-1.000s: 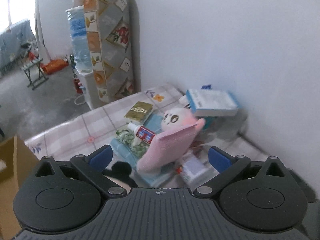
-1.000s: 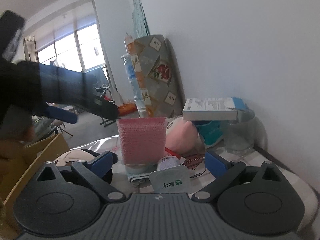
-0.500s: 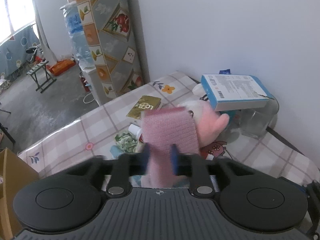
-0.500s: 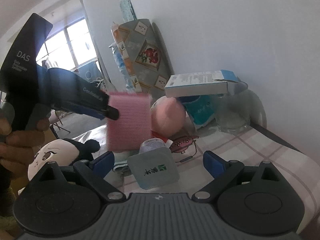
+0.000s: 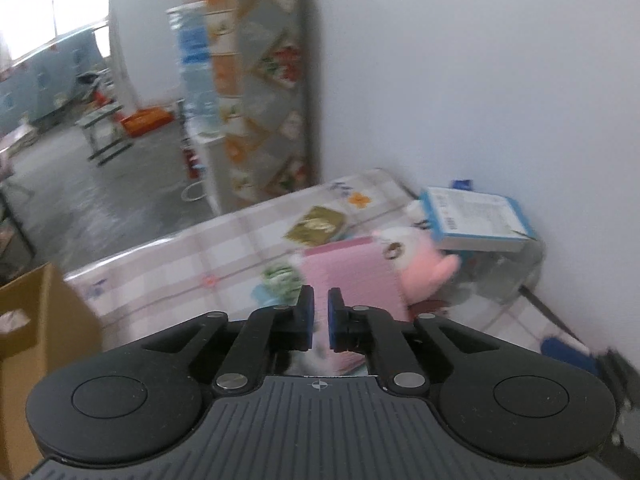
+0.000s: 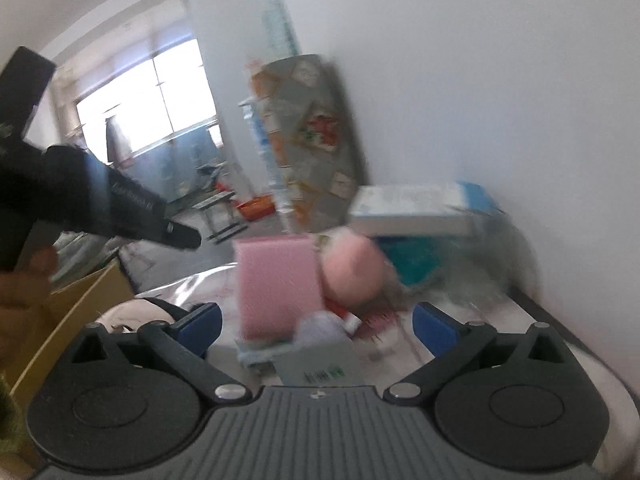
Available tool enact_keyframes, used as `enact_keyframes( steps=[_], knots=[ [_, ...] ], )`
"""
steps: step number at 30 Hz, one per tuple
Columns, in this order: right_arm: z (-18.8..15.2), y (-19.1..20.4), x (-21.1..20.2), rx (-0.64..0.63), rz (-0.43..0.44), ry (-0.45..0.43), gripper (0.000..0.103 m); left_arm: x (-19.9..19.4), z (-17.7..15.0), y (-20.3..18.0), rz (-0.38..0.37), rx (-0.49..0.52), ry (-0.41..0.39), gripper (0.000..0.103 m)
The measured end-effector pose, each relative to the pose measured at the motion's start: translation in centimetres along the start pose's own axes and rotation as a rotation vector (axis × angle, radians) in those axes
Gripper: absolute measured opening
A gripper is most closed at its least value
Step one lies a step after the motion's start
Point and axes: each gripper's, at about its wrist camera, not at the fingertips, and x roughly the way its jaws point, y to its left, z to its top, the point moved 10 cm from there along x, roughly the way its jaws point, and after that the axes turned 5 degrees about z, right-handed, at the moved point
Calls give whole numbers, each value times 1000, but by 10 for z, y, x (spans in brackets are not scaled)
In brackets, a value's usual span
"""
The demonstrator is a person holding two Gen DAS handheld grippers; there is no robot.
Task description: Organize soft objects
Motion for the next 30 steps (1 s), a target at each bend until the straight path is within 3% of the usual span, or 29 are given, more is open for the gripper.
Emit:
enact_keyframes(
  steps=[2, 3, 4, 7, 11, 14, 19, 23, 26, 30],
  knots=[
    [8, 8, 23, -27, 34, 31, 59, -4, -3, 15, 24, -36, 4, 12],
    [11, 13, 38, -42, 54, 55, 59, -5, -4, 23, 26, -58, 7, 19],
    [12, 16, 53, -47, 62, 80, 59, -6, -5, 30, 28, -80, 10, 34],
    [12, 22, 98, -69, 65, 148, 59, -6, -9, 51, 35, -138, 13, 61],
    [4, 22, 144, -64, 46, 250, 59, -5, -12, 72, 50, -174, -1, 70],
    [-1, 27, 156, -88, 25, 269, 59, -6, -18, 82, 19, -218, 10, 77],
    [-6, 26, 152, -64, 27, 281, 58, -15, -22, 89, -4, -253, -4, 80],
    [9, 26, 134, -38, 45, 221, 58, -29, -26, 87, -16, -242, -17, 81],
    [28, 33, 97, -28, 70, 146, 58, -42, -30, 83, -55, -244, -9, 82],
    [39, 40, 37, 17, 136, 110, 58, -64, -36, 74, -125, -239, -11, 92]
  ],
)
